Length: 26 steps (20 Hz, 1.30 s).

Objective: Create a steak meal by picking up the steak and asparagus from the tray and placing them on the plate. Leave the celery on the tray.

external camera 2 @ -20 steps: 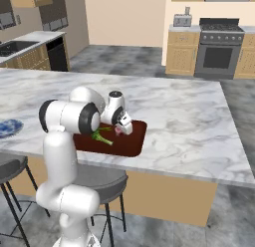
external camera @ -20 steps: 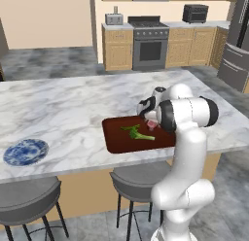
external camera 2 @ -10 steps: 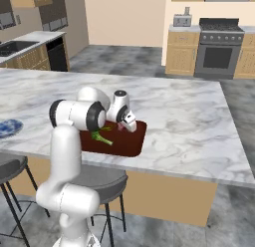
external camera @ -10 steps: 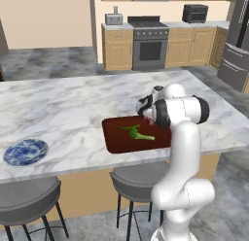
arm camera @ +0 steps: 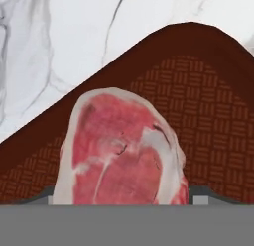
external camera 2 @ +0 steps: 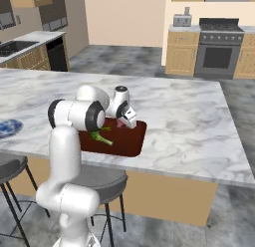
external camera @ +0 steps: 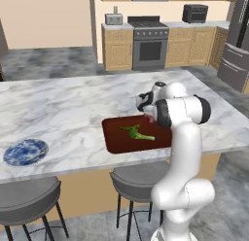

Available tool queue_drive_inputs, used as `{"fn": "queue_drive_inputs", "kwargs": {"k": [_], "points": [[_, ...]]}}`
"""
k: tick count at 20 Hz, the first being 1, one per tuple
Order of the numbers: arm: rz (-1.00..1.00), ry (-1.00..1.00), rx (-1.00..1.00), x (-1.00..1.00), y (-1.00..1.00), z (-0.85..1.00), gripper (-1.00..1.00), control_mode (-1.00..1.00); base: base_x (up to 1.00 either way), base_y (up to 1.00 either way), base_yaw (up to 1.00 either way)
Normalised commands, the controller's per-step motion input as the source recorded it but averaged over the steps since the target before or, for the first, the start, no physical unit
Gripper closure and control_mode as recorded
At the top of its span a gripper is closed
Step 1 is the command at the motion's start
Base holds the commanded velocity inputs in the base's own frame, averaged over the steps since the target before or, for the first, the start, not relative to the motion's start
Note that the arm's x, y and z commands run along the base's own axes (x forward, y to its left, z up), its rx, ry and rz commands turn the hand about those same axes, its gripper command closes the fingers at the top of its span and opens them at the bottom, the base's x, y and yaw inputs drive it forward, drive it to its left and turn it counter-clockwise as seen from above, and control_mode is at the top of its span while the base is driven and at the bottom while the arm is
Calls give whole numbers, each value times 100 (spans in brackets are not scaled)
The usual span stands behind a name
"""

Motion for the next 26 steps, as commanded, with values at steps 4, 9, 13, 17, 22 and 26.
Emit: {"fn": "queue_drive_inputs", "kwargs": {"k": [4,9,13,17,22,26], "points": [[17,-30,-4,-96,67,41,100,-100,0,0,0],[23,-18,-2,-87,89,51,100,-100,0,0,0],[25,-3,0,-76,86,78,100,-100,0,0,0],[25,0,3,-63,79,100,100,-100,0,0,0],[24,0,0,-58,93,66,100,-100,0,0,0],[22,2,-4,-50,100,16,100,-100,0,0,0]]}}
